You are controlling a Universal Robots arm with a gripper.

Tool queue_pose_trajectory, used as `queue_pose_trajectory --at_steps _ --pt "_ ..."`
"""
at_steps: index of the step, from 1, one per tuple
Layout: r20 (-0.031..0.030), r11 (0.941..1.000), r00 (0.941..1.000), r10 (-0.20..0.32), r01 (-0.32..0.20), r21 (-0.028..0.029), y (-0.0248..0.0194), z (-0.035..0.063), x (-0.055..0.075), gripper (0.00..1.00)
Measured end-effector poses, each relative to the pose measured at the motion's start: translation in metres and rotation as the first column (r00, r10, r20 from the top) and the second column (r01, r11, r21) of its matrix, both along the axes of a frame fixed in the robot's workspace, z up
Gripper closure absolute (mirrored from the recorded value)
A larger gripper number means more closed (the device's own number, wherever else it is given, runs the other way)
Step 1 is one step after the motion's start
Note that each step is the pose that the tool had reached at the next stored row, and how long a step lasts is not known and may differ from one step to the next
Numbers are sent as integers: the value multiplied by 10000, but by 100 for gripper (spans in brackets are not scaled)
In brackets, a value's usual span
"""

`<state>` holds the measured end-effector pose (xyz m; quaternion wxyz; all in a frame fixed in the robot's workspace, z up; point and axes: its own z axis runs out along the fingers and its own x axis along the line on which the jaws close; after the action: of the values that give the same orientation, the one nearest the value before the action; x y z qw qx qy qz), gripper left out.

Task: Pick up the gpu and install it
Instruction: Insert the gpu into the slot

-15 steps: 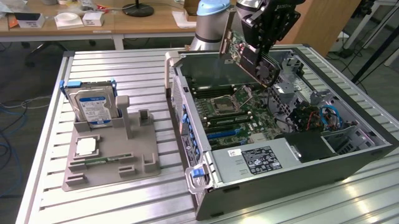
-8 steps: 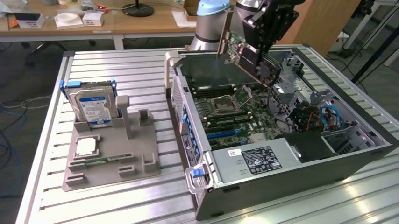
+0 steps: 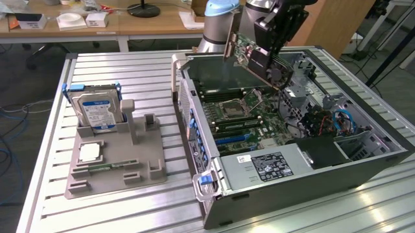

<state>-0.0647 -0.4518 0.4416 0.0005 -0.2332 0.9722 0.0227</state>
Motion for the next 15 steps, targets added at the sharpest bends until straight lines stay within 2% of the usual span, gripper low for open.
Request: queue_pose_trajectory --at_steps 8,15 --pt "0 9971 9971 766 -766 0 0 0 0 74" --pt "0 9893 9893 1456 -1456 0 0 -1 0 74"
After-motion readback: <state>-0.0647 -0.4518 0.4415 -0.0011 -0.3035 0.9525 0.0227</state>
